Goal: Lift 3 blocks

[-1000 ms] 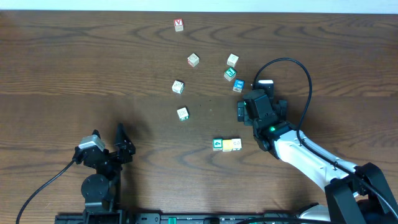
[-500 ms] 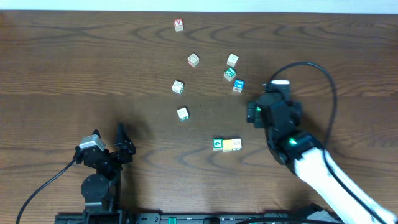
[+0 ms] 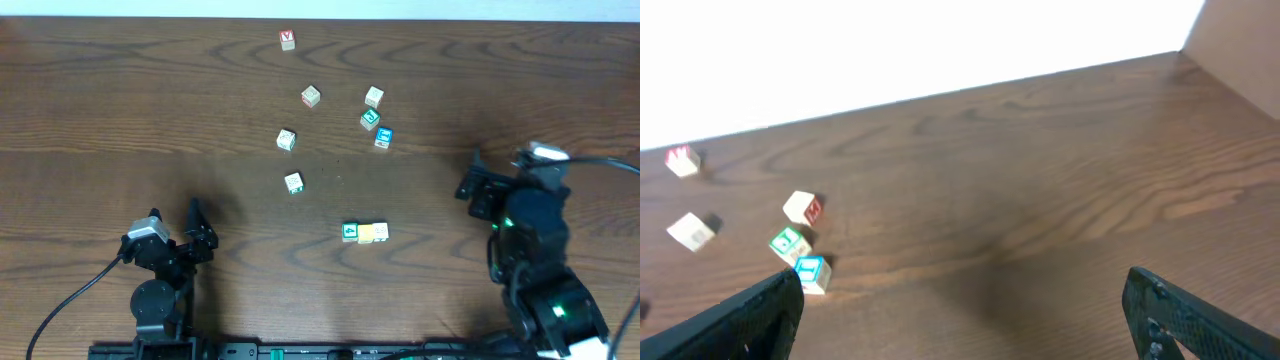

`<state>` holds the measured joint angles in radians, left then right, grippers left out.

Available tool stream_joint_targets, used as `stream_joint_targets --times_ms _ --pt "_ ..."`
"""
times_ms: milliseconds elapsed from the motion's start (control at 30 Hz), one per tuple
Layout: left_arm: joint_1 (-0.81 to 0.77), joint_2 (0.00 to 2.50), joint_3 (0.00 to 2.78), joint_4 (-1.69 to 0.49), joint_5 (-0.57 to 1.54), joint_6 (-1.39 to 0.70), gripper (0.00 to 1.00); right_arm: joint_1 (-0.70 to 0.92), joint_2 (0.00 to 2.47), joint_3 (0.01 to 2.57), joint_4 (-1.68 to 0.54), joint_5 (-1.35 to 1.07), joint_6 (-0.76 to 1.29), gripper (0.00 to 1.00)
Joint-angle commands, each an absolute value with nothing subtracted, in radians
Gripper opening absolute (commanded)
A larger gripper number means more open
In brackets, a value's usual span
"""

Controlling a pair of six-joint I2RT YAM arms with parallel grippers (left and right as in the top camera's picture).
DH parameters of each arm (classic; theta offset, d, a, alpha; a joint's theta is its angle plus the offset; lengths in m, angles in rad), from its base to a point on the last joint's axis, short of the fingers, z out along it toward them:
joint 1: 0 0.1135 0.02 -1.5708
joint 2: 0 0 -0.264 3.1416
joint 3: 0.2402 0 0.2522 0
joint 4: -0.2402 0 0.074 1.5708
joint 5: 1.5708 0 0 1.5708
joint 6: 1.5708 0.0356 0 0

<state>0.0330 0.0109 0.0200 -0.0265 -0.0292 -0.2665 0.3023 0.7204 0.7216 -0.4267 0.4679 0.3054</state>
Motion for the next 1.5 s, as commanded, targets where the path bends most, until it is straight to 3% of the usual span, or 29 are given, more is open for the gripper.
stream_joint_targets --times_ms 0,300,700,1467 --pt "0.038 0.006 0.005 -0.074 -0.034 -0.256 0.75 0.241 0.636 0.692 -0.426 0.411 0.27 0.99" --pt "0.038 0.006 0.005 -0.074 -0.034 -0.256 0.76 0.082 0.296 0.363 -0.085 0.143 0.133 0.99" --pt "0.038 0.006 0.005 -0.074 -0.034 -0.256 0.76 0.002 0.007 0.182 -0.083 0.142 0.109 0.99" --pt "0.038 0.006 0.005 -0.074 -0.034 -0.256 0.76 -0.041 0.004 0.038 -0.146 0.102 0.072 0.99"
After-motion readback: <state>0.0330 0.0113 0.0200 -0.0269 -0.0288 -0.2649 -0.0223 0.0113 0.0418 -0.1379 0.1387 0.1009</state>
